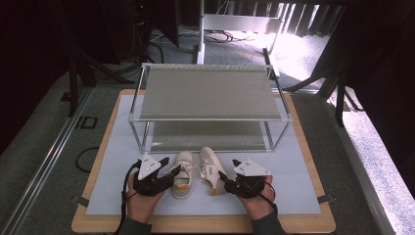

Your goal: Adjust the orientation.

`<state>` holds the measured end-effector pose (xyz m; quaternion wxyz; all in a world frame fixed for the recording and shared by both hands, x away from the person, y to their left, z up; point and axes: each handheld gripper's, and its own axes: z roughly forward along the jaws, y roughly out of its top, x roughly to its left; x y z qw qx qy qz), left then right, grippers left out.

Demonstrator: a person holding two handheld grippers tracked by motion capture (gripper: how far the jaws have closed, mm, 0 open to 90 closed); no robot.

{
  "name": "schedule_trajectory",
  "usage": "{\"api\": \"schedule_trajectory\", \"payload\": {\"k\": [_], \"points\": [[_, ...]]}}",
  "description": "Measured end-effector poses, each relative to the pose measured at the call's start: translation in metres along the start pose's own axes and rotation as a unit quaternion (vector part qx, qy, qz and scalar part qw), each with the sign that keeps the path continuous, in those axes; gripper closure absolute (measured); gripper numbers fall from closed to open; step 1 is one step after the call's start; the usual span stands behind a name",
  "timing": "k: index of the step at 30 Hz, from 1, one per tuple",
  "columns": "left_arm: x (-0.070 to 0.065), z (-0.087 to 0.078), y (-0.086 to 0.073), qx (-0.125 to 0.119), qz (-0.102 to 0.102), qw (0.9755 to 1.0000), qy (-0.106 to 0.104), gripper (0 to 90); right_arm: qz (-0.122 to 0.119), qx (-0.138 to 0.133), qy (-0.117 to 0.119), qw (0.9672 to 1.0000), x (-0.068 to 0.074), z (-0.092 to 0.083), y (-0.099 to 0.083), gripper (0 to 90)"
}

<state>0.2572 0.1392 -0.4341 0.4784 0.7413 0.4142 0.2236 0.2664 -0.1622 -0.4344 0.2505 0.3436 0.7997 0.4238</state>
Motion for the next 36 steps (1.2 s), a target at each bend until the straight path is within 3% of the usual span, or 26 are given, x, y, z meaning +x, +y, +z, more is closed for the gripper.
{"api": "schedule_trajectory", "payload": {"k": [21,26,32,36], "points": [[0.003,-0.001,-0.003,-0.005,-0.013,0.9999,0.001,47.4,-0.037,0.011,0.035,0.9986,0.023,0.012,0.009,36.8],[0.004,-0.005,-0.003,-0.019,-0.02,0.9996,0.011,47.6,-0.043,0.02,0.04,0.9981,0.028,0.017,0.009,34.5],[0.006,-0.006,-0.003,-0.019,-0.023,0.9995,0.013,47.5,-0.05,0.024,0.036,0.9978,0.03,0.019,0.008,32.3],[0.005,-0.006,-0.003,-0.018,-0.021,0.9995,0.011,47.5,-0.076,0.031,0.023,0.9964,0.035,0.021,0.008,29.1]]}}
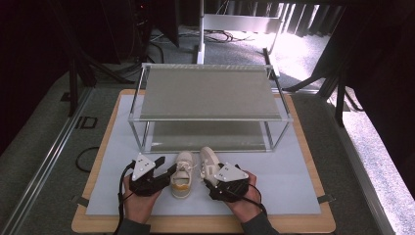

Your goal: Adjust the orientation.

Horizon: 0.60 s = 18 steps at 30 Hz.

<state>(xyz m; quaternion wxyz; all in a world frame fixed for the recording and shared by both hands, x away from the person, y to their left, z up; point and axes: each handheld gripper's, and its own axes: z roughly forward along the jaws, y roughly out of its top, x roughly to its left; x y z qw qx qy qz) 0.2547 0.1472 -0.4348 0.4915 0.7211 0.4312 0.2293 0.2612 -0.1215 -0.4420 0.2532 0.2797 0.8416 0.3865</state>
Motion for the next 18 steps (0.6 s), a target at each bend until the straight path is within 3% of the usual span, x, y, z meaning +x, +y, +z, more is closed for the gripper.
{"api": "schedule_trajectory", "payload": {"k": [8,14,18], "points": [[-0.001,0.002,0.0,0.005,0.004,1.0,-0.003,47.6,-0.022,0.015,-0.02,0.9994,0.002,0.004,0.001,24.5],[-0.001,0.002,0.0,0.005,0.002,1.0,-0.004,47.6,-0.013,0.021,-0.029,0.9993,-0.006,0.004,-0.001,25.7],[-0.001,0.003,-0.001,0.005,0.001,1.0,-0.005,47.5,-0.01,0.022,-0.035,0.9991,-0.01,0.003,-0.002,31.6]]}}
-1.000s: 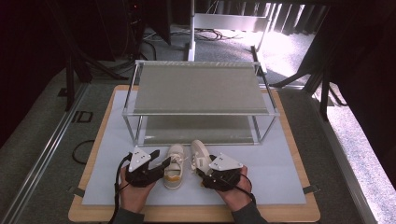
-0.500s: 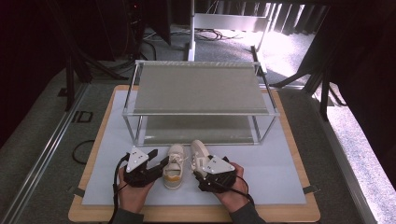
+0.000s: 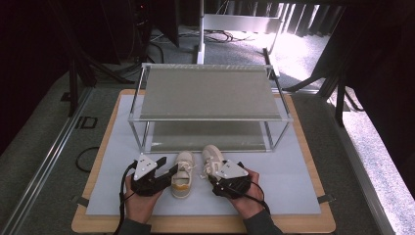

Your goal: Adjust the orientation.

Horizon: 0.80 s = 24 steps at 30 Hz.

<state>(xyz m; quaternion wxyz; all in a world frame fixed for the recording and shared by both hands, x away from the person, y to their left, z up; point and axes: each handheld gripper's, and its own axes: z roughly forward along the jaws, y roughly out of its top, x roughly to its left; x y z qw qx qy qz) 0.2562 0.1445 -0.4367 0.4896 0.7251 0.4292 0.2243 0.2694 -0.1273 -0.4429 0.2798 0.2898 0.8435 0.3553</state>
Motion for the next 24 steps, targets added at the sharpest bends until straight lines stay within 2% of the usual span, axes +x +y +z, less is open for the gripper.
{"api": "schedule_trajectory", "payload": {"k": [2,3,9,24], "points": [[-0.0001,0.0003,0.0,0.001,0.001,1.0,-0.001,47.6,0.001,0.005,-0.002,1.0,-0.0021,0.0007,0.0004,32.5],[-0.0001,0.0004,-0.0001,0.001,0.0,1.0,-0.001,47.6,-0.01,0.01,-0.011,0.9998,-0.0012,0.0015,0.0016,33.1],[0.0006,0.0002,-0.0001,0.001,-0.001,1.0,-0.002,47.6,-0.026,0.015,-0.016,0.9994,-0.0017,0.003,0.0038,35.4],[-0.0001,0.0011,-0.0005,0.002,-0.002,1.0,-0.003,47.6,-0.028,0.018,-0.014,0.9994,-0.0091,0.0033,0.0036,38.6]]}}
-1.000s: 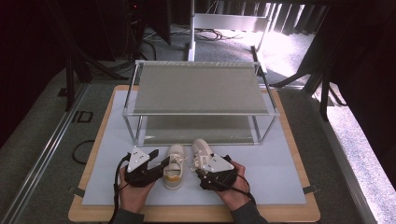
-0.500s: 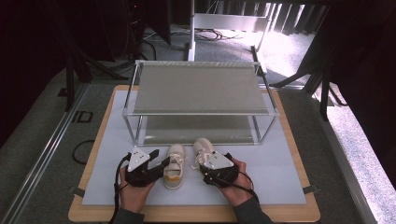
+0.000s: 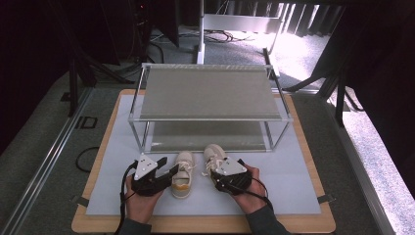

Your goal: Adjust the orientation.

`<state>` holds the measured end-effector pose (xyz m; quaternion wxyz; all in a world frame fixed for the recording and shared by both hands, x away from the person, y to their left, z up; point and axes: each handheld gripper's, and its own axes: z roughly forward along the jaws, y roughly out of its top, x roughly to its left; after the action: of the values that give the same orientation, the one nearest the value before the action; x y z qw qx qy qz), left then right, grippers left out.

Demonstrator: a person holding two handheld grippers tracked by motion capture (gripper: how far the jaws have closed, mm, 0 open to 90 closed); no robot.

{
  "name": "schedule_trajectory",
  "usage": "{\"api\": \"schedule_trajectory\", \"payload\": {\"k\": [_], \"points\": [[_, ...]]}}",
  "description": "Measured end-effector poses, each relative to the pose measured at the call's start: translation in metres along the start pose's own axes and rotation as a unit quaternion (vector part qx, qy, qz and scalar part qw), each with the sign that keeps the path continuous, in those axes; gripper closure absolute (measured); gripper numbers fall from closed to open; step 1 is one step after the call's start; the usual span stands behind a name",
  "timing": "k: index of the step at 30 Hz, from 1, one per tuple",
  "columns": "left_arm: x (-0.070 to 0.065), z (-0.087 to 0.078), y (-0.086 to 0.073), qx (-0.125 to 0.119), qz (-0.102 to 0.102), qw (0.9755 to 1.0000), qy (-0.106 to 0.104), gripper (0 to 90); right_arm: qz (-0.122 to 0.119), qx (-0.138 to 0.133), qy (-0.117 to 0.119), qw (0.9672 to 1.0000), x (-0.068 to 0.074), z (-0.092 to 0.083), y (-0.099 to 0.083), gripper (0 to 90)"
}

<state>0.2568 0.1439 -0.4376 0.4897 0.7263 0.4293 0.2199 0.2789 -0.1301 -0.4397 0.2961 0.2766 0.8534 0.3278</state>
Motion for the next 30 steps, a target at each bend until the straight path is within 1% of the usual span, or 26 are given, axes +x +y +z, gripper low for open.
{"api": "schedule_trajectory", "payload": {"k": [1,4,8,10,13,14,19,23,24,25,26,27,30], "points": [[0.0,0.0,0.0,0.0,0.0,1.0,0.0,47.6,-0.002,0.004,-0.005,1.0,0.0,0.001,0.0,38.8],[0.0,0.0,0.0,0.0,-0.001,1.0,-0.001,47.6,0.005,0.005,0.0,1.0,-0.003,0.001,-0.001,39.0],[-0.001,0.001,0.0,0.001,0.0,1.0,-0.002,47.6,0.012,0.004,0.001,0.9999,-0.005,0.001,-0.001,40.6],[-0.001,0.001,0.0,0.001,-0.001,1.0,-0.003,47.6,0.013,0.003,-0.001,0.9999,-0.006,0.0,-0.002,42.5],[-0.001,0.001,0.0,0.001,-0.002,1.0,-0.004,47.6,0.023,0.001,-0.002,0.9997,-0.01,-0.002,-0.003,49.1],[-0.001,0.002,0.0,0.002,-0.002,1.0,-0.004,47.6,0.028,-0.002,0.001,0.9996,-0.012,-0.003,-0.004,55.1],[-0.002,0.005,-0.002,0.007,-0.002,1.0,-0.006,47.6,0.059,-0.001,-0.002,0.9983,-0.021,-0.005,-0.009,62.7],[-0.003,0.006,-0.002,0.008,-0.002,0.9999,-0.008,47.6,0.099,0.001,0.003,0.9951,-0.027,-0.005,-0.014,70.3],[-0.003,0.006,-0.002,0.008,-0.002,0.9999,-0.008,47.6,0.108,0.004,0.004,0.9941,-0.027,-0.004,-0.016,73.2],[-0.003,0.006,-0.002,0.009,-0.002,0.9999,-0.009,47.6,0.115,0.004,0.009,0.9933,-0.026,-0.004,-0.017,73.6],[-0.003,0.006,-0.002,0.009,-0.001,0.9999,-0.009,47.6,0.129,0.001,0.016,0.9916,-0.025,-0.003,-0.017,73.8],[-0.003,0.006,-0.002,0.009,-0.002,0.9999,-0.009,47.6,0.134,0.002,0.015,0.9909,-0.023,-0.003,-0.017,73.8],[-0.002,0.007,-0.003,0.012,-0.002,0.9999,-0.009,47.6,0.134,0.003,0.014,0.9909,-0.017,-0.003,-0.013,74.1]]}}
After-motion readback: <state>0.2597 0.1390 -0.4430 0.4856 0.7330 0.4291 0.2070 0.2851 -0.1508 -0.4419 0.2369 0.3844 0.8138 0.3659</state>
